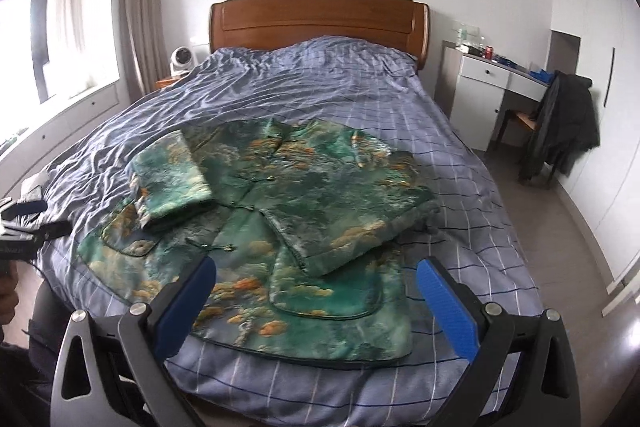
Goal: Fold large clothes
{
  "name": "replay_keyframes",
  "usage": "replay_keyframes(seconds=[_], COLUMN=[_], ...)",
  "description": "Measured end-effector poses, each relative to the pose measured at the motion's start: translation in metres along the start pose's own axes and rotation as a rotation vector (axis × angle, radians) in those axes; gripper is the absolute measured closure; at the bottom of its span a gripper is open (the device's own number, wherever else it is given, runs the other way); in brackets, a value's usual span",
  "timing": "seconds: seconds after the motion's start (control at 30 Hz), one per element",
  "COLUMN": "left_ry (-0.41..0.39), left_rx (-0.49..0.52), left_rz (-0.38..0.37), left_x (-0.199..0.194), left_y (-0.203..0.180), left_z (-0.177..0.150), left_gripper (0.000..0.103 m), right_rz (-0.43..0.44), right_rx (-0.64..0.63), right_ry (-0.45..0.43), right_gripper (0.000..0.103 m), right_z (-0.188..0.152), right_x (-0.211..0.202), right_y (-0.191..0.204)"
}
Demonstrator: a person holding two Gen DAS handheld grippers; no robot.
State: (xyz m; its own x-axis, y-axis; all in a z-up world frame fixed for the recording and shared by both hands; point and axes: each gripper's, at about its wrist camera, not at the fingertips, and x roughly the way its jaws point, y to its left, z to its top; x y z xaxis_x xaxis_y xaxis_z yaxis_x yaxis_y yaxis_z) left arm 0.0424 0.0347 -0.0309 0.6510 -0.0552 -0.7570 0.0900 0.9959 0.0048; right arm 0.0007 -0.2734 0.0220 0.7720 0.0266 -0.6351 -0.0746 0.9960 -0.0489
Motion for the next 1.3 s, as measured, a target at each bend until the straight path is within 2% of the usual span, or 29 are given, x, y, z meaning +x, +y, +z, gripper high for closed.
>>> replay_keyframes(seconds=[0.23,0.37,0.63,1.03,1.17,1.3], left_ry=[-0.01,-0.032,-0.076,-0.093,-0.115,-0.099], left_rx=[0.036,0.043,0.003,0.013,0.006,-0.015], left_rz=[-0.055,-0.051,-0.046,-0.02,-0.018,-0.023], left_x=[-0.004,-0.007,-0.015,-0.017,-0.021,-0.016], left_y=[-0.01,-0.009,0.002,0.0,0.003,0.006], left_z=[-0.003,0.0,-0.001,-0.003,-0.005,-0.006], left_gripper=[0.001,0.001,0.001,0.001,0.001,0.001], right_rz=[-0.042,-0.064,0.016,0.038,0.015,-0.018], right_rx=[-0.017,-0.036,-0.039,-0.055,-0.128,-0.273], right_ry=[-0.04,-0.048,0.04,0.095,0.117,0.137], right_gripper=[0.001,0.001,0.001,0.001,0.001,0.001], right_z=[-0.001,0.001,-0.011,-0.018,-0.014,-0.003], right_x=[0.0,0.001,0.018,0.027,0.035,0.061], right_y=[-0.01,-0.01,-0.003,0.001,0.0,-0.008])
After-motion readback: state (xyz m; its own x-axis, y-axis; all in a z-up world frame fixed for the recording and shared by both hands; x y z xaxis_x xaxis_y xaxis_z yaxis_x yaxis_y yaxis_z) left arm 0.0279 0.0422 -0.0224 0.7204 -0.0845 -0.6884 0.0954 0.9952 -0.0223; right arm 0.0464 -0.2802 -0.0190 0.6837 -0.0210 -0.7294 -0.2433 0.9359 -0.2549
